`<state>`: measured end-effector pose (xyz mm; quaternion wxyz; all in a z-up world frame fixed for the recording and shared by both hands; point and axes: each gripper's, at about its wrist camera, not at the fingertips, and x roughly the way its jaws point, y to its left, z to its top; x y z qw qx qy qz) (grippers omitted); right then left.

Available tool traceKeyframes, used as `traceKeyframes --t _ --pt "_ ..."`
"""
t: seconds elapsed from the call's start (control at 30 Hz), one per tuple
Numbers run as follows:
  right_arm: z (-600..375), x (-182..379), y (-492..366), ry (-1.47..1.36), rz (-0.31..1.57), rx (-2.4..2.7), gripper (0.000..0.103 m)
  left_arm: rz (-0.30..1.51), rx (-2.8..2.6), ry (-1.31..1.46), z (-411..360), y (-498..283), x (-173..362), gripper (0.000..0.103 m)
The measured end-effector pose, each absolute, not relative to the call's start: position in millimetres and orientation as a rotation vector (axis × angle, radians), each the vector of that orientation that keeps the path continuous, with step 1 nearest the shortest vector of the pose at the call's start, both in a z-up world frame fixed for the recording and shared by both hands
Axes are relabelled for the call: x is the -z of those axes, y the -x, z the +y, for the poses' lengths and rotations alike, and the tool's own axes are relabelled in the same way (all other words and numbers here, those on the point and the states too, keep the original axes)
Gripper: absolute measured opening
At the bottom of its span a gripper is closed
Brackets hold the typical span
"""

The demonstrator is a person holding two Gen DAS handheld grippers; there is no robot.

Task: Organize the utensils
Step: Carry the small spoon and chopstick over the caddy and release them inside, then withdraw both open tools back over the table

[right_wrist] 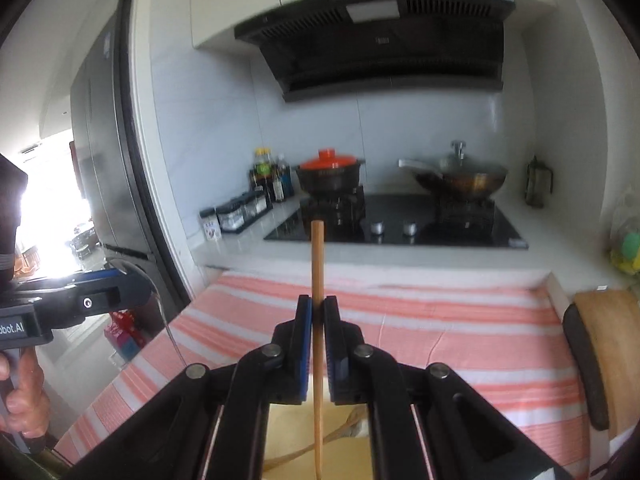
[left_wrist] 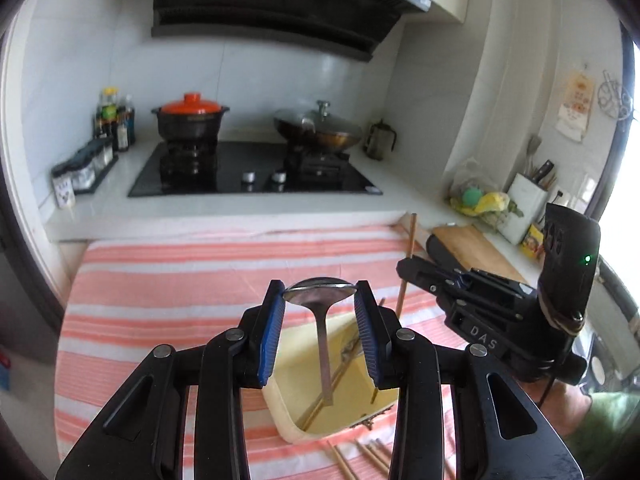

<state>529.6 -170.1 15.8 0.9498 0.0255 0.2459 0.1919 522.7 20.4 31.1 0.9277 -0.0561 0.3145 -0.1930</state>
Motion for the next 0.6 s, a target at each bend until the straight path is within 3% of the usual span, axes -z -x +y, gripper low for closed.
traceKeyframes --t 0.23,0.27,0.3,0.37,0.47,0.53,0.6 --pt "-168.6 56.7 -562.8 -0.076 0.733 -0.390 0.010 0.807 0.355 0.090 2.0 -557.5 35.8 0.036" --pt "-169.2 60.6 -566.3 -0.082 0.761 -0.392 0.016 0.820 0.354 0.087 1.2 -559.7 38.3 0.038" --pt "-170.2 61.0 -567.6 -0.095 0.779 -0.396 0.032 0.828 0.357 0.088 2.4 -559.3 37.9 0.040" --pt "-175.8 49.6 -561.1 -0.117 0.771 -0.382 0.043 0.822 0.355 0.092 10.3 -549.3 26.7 0.047" --pt "-187.9 15.3 -533.9 -0.113 0.726 -0.375 0.043 0.765 0.337 0.065 32.0 -506.8 1.5 0.085" --pt "-197.5 -6.9 -501.6 -0.068 0.694 -0.370 0.047 0.740 0.310 0.007 46.8 -470.4 -9.2 0.095" --pt "-207.6 -18.8 -460.6 0.002 0.666 -0.365 0.057 0.755 0.299 -0.044 60.3 -430.5 -9.2 0.098"
